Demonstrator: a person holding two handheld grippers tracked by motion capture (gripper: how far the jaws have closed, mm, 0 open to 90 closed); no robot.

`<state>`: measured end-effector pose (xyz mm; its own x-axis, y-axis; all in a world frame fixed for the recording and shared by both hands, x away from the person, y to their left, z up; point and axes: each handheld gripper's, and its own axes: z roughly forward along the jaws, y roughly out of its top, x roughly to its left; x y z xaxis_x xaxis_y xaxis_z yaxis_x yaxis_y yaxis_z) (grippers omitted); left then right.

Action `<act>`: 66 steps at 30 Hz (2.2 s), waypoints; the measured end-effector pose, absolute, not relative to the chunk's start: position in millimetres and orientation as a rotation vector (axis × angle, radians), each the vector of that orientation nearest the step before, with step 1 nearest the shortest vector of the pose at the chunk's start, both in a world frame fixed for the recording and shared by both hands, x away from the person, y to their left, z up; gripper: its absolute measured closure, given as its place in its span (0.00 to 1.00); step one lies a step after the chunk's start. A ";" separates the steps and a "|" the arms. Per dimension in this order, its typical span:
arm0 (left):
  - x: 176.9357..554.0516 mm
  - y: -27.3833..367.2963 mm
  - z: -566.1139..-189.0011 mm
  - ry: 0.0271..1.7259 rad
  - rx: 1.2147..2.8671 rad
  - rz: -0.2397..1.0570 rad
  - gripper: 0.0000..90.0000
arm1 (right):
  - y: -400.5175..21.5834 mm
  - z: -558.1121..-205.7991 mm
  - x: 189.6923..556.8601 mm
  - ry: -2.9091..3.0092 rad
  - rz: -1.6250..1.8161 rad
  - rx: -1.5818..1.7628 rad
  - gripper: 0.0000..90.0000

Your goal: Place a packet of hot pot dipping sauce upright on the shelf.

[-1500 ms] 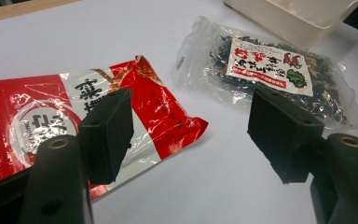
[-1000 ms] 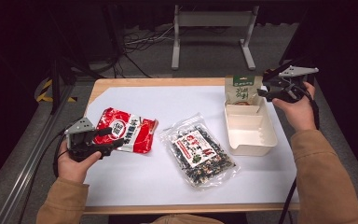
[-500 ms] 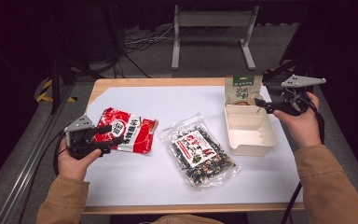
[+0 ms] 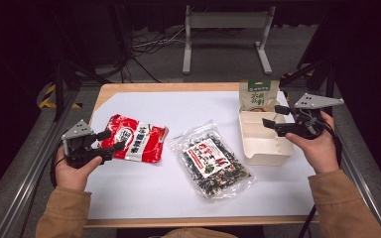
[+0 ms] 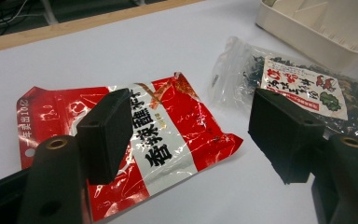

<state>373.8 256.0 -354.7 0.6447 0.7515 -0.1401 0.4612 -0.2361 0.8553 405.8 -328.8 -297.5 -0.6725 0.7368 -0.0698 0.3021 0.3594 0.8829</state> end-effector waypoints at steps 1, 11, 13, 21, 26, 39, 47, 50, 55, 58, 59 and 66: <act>373.8 256.3 -354.8 0.963 1.881 0.376 0.34 | -327.7 -298.0 403.8 2.166 1.271 0.894 0.35; 375.3 264.6 -353.5 0.992 1.854 0.395 0.29 | -316.0 -310.7 388.5 2.194 1.289 0.850 0.35; 375.3 267.5 -351.9 0.992 1.851 0.412 0.29 | -312.6 -315.2 386.4 2.202 1.297 0.840 0.35; 377.4 276.5 -350.2 1.037 1.858 0.505 0.29 | -303.4 -328.1 382.7 2.235 1.330 0.814 0.40; 383.7 281.5 -352.7 1.062 1.838 0.545 0.31 | -301.1 -329.1 378.4 2.241 1.332 0.798 0.40; 407.1 293.2 -379.9 1.199 1.852 0.560 0.33 | -289.7 -332.5 374.8 2.302 1.333 0.789 0.46; 420.8 308.3 -402.2 1.330 1.812 0.433 0.31 | -285.6 -335.7 374.9 2.321 1.324 0.774 0.45; 424.3 313.5 -409.0 1.369 1.798 0.382 0.28 | -284.6 -337.5 375.0 2.327 1.332 0.775 0.44; 429.1 315.4 -418.3 1.408 1.809 0.347 0.28 | -282.6 -339.8 375.6 2.333 1.330 0.775 0.43; 431.5 315.4 -422.1 1.426 1.816 0.324 0.28 | -280.8 -341.2 375.8 2.339 1.328 0.771 0.42; 432.3 315.0 -423.6 1.431 1.822 0.318 0.28 | -280.5 -341.5 375.8 2.340 1.326 0.771 0.42; 437.3 312.1 -432.3 1.450 1.855 0.258 0.28 | -280.6 -343.9 375.9 2.345 1.336 0.778 0.41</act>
<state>437.3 312.1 -432.3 0.3363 0.8989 -0.2810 0.7465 -0.0725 0.6614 375.9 -280.6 -343.9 -0.7958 0.6053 -0.0168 0.2942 0.4108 0.8630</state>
